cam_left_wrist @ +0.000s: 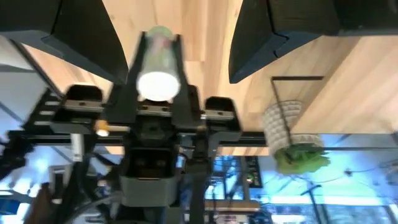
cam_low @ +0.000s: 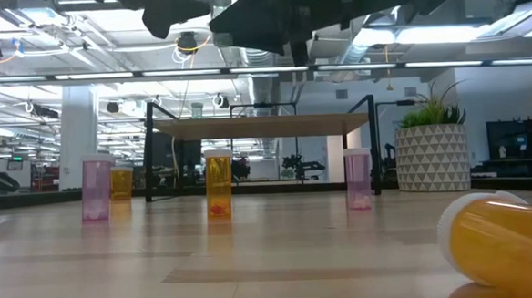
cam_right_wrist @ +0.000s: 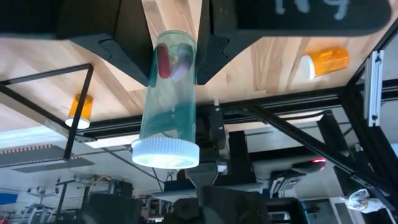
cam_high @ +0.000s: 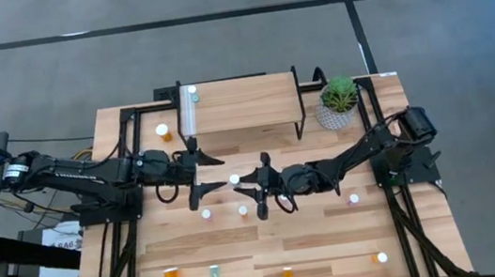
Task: Pick and place medicine bottles onto shelf by color
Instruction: Put the right blue pill bottle on the shelf aligned with the other blue pill bottle
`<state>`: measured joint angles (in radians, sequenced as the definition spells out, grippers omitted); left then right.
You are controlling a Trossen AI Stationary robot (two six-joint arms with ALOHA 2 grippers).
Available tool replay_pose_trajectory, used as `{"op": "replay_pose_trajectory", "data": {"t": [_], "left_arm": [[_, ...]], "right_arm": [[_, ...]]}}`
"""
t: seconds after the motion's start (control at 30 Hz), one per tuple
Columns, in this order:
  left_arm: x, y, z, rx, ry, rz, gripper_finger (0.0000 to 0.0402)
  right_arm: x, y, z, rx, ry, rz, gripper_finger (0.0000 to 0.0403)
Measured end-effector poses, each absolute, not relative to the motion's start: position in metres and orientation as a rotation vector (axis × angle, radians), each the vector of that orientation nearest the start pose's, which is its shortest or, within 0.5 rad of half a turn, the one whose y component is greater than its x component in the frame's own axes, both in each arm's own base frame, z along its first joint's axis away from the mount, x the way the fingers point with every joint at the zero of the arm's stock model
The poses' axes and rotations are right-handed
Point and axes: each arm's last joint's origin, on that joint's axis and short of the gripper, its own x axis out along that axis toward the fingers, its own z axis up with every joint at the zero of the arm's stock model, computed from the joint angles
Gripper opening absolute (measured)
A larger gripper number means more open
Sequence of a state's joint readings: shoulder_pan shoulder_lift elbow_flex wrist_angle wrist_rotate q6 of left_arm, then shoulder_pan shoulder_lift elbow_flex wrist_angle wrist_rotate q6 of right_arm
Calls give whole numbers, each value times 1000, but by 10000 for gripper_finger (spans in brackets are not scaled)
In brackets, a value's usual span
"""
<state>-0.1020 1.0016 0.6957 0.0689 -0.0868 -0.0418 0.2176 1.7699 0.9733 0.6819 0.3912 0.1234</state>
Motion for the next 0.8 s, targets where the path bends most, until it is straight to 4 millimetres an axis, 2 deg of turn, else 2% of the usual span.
{"op": "replay_pose_trajectory", "data": {"t": [0.23,0.53,0.8], "left_arm": [[231,-25,287,-18,196,-133,268],[255,-26,281,27,272,-117,268],[263,-27,278,29,308,-114,267]], "right_arm": [[374,71,218,88,102,-181,123],[374,70,216,83,117,-184,123],[373,71,215,78,134,-184,123]]}}
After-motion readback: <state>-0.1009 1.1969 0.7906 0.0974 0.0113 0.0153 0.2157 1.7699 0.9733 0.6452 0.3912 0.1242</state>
